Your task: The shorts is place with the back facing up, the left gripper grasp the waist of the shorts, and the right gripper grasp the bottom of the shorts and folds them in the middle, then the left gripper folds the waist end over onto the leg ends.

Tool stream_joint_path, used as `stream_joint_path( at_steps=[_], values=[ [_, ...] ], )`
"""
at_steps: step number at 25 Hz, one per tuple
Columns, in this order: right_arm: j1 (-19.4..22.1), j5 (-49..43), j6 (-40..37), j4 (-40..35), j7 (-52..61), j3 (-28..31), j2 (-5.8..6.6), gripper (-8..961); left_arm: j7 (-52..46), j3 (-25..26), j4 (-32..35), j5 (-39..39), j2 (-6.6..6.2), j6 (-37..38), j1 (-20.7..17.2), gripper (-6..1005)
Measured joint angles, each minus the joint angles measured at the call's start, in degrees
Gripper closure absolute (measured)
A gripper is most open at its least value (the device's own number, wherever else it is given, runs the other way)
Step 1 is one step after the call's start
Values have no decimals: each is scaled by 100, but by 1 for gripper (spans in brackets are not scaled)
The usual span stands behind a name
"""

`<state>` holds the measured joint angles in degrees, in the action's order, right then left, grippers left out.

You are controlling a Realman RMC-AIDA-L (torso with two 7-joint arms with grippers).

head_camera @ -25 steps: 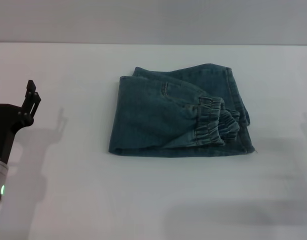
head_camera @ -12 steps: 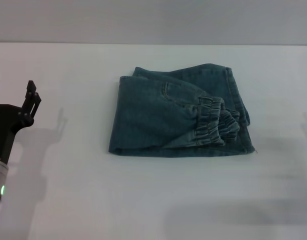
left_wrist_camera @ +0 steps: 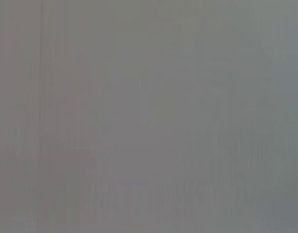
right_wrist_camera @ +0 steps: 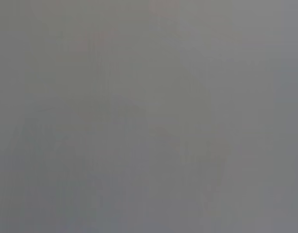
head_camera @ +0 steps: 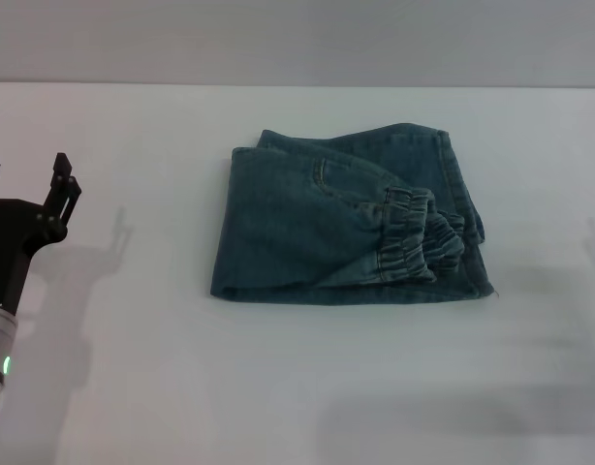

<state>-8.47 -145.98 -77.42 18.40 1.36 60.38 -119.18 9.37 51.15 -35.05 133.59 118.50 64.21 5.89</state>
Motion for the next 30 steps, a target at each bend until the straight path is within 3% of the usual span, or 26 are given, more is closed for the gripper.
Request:
stream_joint_path(
  at_steps=[30],
  values=[
    [-98,276,56,-139,55,-94,-9,227,-91,-135,3,4,2,84,-16,197]
  ],
)
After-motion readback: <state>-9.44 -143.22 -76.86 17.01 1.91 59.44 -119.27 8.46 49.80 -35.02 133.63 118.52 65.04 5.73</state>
